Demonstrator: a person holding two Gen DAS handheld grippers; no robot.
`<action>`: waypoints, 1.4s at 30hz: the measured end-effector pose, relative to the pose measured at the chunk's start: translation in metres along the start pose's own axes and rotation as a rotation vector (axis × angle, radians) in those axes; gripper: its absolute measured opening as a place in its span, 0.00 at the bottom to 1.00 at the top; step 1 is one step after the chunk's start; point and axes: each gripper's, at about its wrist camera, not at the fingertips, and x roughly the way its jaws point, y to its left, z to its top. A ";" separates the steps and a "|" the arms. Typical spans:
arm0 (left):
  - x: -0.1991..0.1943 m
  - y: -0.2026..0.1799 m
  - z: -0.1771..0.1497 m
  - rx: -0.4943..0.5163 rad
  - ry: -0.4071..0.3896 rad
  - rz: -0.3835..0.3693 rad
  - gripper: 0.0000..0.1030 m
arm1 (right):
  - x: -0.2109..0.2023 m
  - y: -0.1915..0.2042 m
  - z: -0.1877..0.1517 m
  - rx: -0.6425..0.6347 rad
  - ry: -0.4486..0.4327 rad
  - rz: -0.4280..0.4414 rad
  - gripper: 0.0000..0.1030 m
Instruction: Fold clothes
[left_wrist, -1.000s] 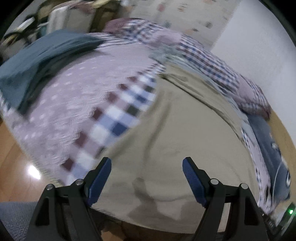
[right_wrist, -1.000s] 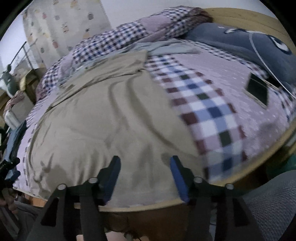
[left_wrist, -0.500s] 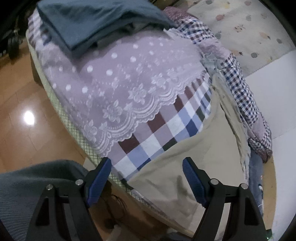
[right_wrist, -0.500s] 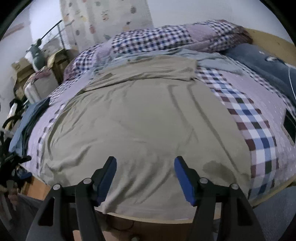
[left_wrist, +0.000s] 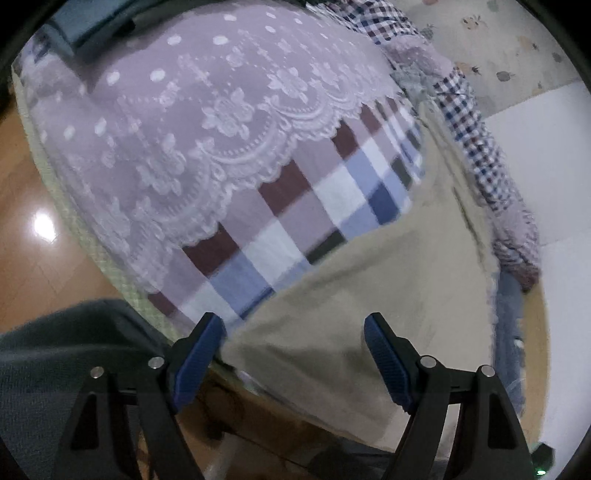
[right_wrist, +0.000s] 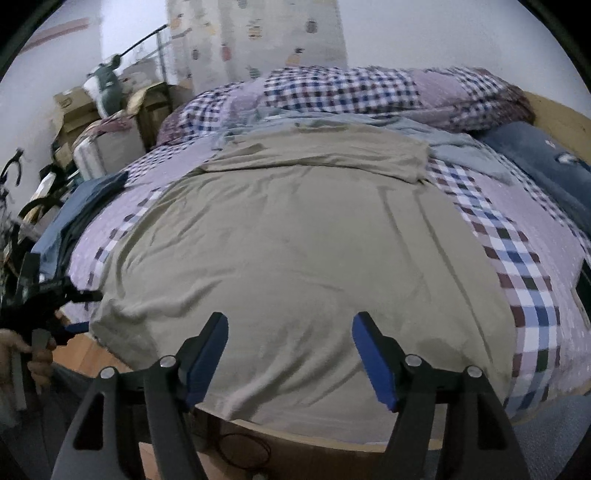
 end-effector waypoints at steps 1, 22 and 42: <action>-0.001 0.001 -0.002 -0.013 0.012 -0.033 0.80 | 0.000 0.008 0.000 -0.034 -0.008 0.008 0.72; -0.016 0.008 0.012 -0.104 -0.028 -0.141 0.80 | 0.045 0.204 -0.052 -0.656 -0.063 0.229 0.74; -0.009 -0.004 0.021 -0.114 0.004 -0.276 0.04 | 0.076 0.250 -0.053 -0.745 -0.146 0.205 0.74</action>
